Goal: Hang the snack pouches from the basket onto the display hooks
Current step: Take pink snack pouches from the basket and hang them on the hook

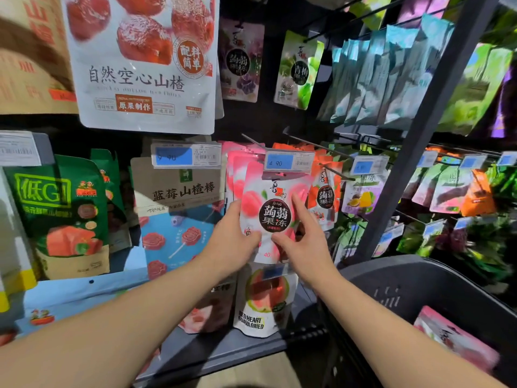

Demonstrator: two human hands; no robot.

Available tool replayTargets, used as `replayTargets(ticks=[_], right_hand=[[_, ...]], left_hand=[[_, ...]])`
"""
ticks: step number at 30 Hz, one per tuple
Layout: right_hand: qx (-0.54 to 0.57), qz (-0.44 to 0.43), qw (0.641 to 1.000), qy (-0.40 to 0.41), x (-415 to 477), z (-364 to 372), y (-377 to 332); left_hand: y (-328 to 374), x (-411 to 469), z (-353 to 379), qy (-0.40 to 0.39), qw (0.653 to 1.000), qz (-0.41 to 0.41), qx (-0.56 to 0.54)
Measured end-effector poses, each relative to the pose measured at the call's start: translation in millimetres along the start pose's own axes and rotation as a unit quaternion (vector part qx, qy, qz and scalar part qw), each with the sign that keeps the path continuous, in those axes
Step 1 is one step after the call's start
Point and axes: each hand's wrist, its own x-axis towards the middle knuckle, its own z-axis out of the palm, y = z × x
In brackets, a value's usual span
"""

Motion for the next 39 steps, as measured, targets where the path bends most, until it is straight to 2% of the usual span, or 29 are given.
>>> replayTargets(ticks=[9, 18, 22, 28, 36, 39], right_hand=[[0.008, 0.009, 1.000, 0.007, 6.0, 5.1, -0.6], [-0.031, 0.015, 0.999, 0.020, 11.4, 4.4, 19.8], [-0.062, 0.008, 0.998, 0.010, 22.9, 13.7, 31.5], [-0.068, 0.014, 0.996, 0.063, 47.2, 51.0, 45.9], [-0.052, 0.066, 0.996, 0.014, 76.1, 70.7, 63.2], [-0.050, 0.059, 0.997, 0.010, 81.0, 70.4, 62.8]], left_hand=[[-8.1, 6.3, 2.3, 0.009, 0.999, 0.043, 0.028], [-22.7, 17.6, 18.8, 0.003, 0.985, 0.044, 0.169], [-27.7, 29.9, 24.9, 0.034, 0.972, 0.042, 0.228], [-36.4, 44.8, 36.5, 0.074, 0.964, 0.029, 0.255], [-45.5, 59.0, 35.6, 0.095, 0.959, 0.023, 0.265], [-47.6, 62.4, 32.6, 0.099, 0.956, 0.025, 0.276]])
